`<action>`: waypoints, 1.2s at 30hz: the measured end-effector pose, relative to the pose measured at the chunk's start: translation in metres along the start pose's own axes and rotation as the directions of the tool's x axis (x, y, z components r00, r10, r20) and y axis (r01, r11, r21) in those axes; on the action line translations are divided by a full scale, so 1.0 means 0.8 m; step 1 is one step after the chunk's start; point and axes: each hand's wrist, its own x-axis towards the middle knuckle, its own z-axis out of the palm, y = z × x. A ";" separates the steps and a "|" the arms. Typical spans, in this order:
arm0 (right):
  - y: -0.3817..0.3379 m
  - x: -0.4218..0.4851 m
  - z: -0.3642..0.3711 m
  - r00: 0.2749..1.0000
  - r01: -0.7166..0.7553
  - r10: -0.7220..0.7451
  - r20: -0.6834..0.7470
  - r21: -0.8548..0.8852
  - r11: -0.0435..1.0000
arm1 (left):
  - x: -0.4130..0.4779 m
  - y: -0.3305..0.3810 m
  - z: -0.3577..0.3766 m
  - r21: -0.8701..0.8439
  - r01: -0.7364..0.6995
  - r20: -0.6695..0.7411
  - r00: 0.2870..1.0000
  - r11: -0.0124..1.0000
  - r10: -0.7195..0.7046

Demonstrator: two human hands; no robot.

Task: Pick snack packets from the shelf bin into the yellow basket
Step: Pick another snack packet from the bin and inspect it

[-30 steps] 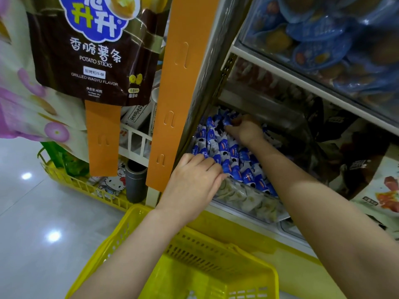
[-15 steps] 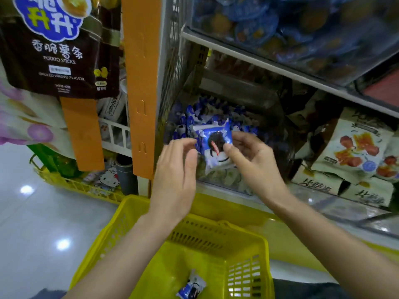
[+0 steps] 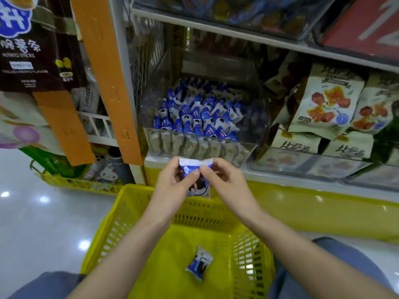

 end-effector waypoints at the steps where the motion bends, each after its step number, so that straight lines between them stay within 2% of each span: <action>1: 0.001 -0.001 -0.001 1.000 -0.002 0.002 -0.007 -0.001 1.000 | -0.001 -0.001 -0.001 0.021 -0.005 0.012 1.000 1.000 0.004; 7: -0.003 -0.003 -0.004 0.999 -0.010 0.007 0.035 0.109 0.994 | -0.003 -0.005 -0.009 0.019 -0.011 0.069 0.998 1.000 0.010; 10: -0.004 -0.003 -0.007 0.998 0.047 -0.050 0.032 0.078 0.996 | -0.004 -0.005 -0.011 0.003 -0.003 0.056 0.998 1.000 0.003; 13: -0.001 -0.003 -0.007 0.994 0.110 -0.110 0.008 -0.022 0.994 | -0.002 -0.006 -0.010 0.024 0.000 0.030 1.000 1.000 0.000; 15: 0.002 -0.003 -0.009 0.981 0.187 -0.193 -0.021 -0.164 0.969 | -0.002 -0.008 -0.008 0.007 0.060 0.024 0.998 0.998 -0.061; 17: 0.005 -0.003 -0.012 0.940 0.313 -0.340 -0.004 -0.379 0.871 | -0.001 -0.009 -0.007 -0.034 0.151 0.031 0.988 0.988 -0.149; 19: 0.006 -0.002 -0.013 0.916 0.359 -0.402 0.010 -0.470 0.806 | 0.000 -0.008 -0.007 -0.068 0.218 0.057 0.975 0.974 -0.214; 21: 0.008 0.000 -0.014 0.933 0.300 -0.355 -0.064 -0.408 0.862 | 0.001 -0.009 -0.008 -0.050 0.266 0.103 0.960 0.963 -0.260; 24: 0.005 0.010 -0.019 0.958 0.115 -0.142 -0.251 -0.121 0.986 | 0.001 -0.010 -0.006 -0.037 0.274 0.132 0.955 0.961 -0.267; 27: 0.001 0.016 -0.022 0.949 -0.035 0.101 -0.297 0.220 0.975 | 0.002 -0.013 -0.008 -0.110 0.197 0.065 0.980 0.974 -0.191; 29: 0.003 0.013 -0.020 0.948 -0.131 0.215 -0.237 0.327 0.936 | 0.005 -0.014 -0.011 -0.110 0.131 -0.020 0.991 0.985 -0.134; 32: 0.010 0.008 -0.018 0.954 -0.266 0.291 -0.078 0.236 0.935 | 0.010 -0.015 -0.015 -0.071 0.054 -0.159 0.985 0.996 -0.064; 34: 0.013 0.006 -0.016 0.944 -0.328 0.326 0.050 0.045 0.944 | 0.014 -0.014 -0.016 -0.043 0.026 -0.221 0.975 0.999 -0.034; 36: 0.018 0.005 -0.015 0.944 -0.284 0.313 0.104 -0.225 0.932 | 0.016 -0.012 -0.018 0.023 -0.018 -0.238 0.971 1.000 0.023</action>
